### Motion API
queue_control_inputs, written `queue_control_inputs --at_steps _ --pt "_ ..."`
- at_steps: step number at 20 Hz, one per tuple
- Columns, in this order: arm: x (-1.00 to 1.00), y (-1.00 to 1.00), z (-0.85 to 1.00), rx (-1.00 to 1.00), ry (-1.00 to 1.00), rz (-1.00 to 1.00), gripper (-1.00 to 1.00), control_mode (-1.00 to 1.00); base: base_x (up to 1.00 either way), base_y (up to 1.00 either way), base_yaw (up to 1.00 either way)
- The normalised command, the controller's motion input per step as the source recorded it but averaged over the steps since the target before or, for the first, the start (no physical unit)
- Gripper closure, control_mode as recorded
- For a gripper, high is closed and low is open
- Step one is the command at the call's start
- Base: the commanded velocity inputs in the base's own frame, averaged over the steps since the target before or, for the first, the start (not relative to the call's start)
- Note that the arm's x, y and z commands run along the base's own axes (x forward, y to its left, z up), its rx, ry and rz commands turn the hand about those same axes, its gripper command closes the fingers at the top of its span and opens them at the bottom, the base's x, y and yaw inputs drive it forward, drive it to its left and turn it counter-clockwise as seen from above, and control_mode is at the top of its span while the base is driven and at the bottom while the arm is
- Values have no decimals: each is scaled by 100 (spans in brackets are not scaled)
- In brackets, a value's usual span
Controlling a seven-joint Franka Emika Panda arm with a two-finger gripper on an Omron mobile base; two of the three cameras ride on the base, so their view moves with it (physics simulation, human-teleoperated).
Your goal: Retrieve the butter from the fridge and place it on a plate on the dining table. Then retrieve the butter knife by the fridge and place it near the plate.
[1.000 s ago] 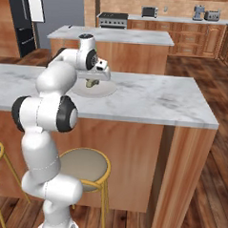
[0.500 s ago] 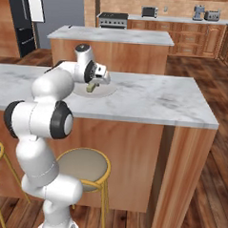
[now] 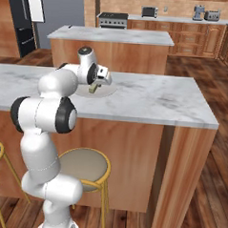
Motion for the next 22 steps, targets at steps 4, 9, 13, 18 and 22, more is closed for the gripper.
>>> queue_control_inputs --at_steps 4,9,13,18,22 --pt "18 0 0 0 1 0 100 -100 0 0 0" --pt "1 0 0 0 0 0 100 -100 0 0 0" --pt "0 0 -37 -3 0 0 100 -100 0 0 0" --pt "0 0 -36 -2 0 0 100 -100 0 0 0" --pt "0 0 -8 0 0 0 100 -100 0 0 0"
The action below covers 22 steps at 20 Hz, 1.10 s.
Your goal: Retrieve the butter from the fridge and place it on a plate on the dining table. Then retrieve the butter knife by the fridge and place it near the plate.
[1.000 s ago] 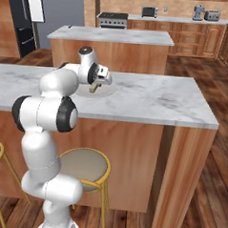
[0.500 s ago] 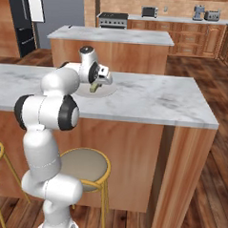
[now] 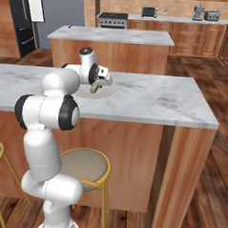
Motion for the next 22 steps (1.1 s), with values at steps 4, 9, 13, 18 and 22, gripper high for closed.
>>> queue_control_inputs --at_steps 4,9,13,18,22 --pt "0 0 0 0 0 0 -100 -100 0 0 0" --pt "0 0 0 0 0 0 -100 -100 0 0 0" --pt "0 0 3 -1 4 0 -100 -100 0 0 0" --pt "-2 0 56 4 3 0 -100 -100 0 0 0" --pt "-1 -9 100 13 10 -3 -100 -100 0 0 0"
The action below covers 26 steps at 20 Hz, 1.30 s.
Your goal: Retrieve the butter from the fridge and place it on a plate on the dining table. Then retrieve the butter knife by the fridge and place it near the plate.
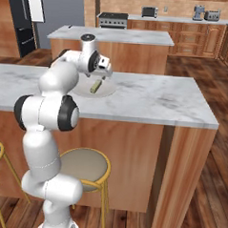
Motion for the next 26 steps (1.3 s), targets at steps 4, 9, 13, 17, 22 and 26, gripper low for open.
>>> queue_control_inputs --at_steps 4,9,13,17,22,26 --pt "-67 -16 100 8 6 0 -100 -100 0 0 0" --pt "-100 -38 37 -2 0 1 -100 -100 0 0 0" --pt "-100 -11 15 -8 0 2 -100 -100 0 0 0" --pt "-100 6 6 -18 1 1 -100 -100 0 0 0" --pt "-100 16 -12 -6 0 0 -100 -100 0 0 0" --pt "-58 21 -8 -3 7 -10 -100 -100 0 0 0"
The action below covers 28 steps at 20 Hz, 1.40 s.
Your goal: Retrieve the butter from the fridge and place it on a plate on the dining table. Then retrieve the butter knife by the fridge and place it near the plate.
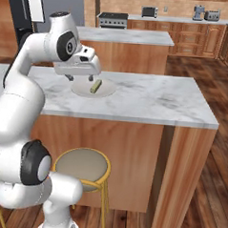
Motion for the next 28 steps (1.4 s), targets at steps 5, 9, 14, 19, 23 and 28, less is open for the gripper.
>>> queue_control_inputs --at_steps 5,9,14,19,23,28 --pt "-31 0 -10 7 2 -20 -100 -100 0 0 0" --pt "-67 -7 -27 17 1 -5 -100 -100 0 0 0" --pt "-44 0 -8 15 15 0 -100 -100 0 0 0" --pt "-51 0 -29 1 0 8 -100 -100 0 0 0" --pt "-36 0 -35 -10 6 8 -100 -100 0 0 0" --pt "0 4 0 0 3 0 -100 -100 0 0 0"
